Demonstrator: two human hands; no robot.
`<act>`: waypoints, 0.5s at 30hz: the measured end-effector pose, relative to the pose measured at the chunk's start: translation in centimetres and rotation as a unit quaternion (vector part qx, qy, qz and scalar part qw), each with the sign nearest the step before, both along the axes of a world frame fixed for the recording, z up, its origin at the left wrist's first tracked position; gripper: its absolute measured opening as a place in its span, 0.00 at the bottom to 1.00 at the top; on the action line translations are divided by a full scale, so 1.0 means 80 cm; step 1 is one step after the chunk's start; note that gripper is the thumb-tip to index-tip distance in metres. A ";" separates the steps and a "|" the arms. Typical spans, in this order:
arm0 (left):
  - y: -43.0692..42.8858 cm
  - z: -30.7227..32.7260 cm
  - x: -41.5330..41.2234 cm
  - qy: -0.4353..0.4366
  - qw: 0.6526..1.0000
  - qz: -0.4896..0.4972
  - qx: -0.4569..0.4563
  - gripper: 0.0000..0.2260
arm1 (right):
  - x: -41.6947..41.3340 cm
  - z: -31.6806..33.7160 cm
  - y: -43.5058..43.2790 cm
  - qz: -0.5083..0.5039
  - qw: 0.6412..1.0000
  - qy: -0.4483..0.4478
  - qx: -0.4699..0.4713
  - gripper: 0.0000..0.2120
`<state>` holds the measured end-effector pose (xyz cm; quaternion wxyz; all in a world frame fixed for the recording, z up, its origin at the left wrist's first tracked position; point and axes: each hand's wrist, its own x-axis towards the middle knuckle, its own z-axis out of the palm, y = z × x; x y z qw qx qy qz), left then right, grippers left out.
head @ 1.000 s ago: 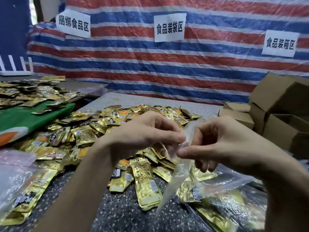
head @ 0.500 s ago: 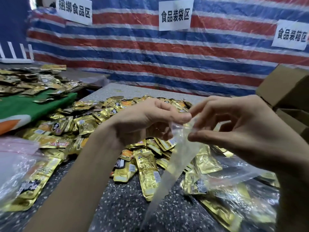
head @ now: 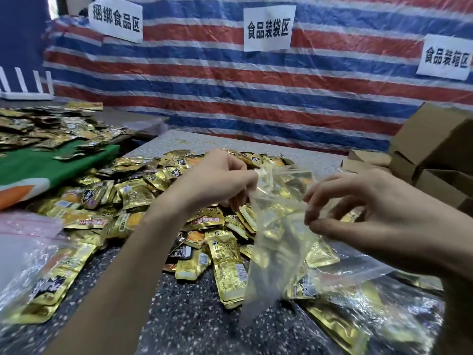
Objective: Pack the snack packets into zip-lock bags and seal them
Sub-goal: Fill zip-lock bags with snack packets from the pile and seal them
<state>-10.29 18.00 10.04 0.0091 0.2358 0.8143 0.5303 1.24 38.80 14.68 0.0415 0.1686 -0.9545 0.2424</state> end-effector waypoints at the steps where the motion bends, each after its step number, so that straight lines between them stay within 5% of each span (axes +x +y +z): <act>1: -0.003 -0.001 -0.004 -0.031 0.999 -0.029 0.010 0.16 | 0.001 0.001 0.001 0.005 1.000 0.007 -0.005 0.07; 4: -0.011 -0.018 -0.029 -0.074 0.996 -0.019 -0.034 0.23 | 0.005 0.002 0.002 0.013 1.000 0.016 -0.009 0.06; 9: -0.001 -0.088 -0.070 -0.093 0.914 0.052 -0.393 0.23 | 0.001 0.001 -0.001 0.018 1.000 0.002 0.004 0.06; 15: 0.021 -0.117 -0.069 -0.148 0.888 0.043 -0.433 0.38 | -0.002 0.000 -0.003 0.012 1.000 -0.001 0.019 0.06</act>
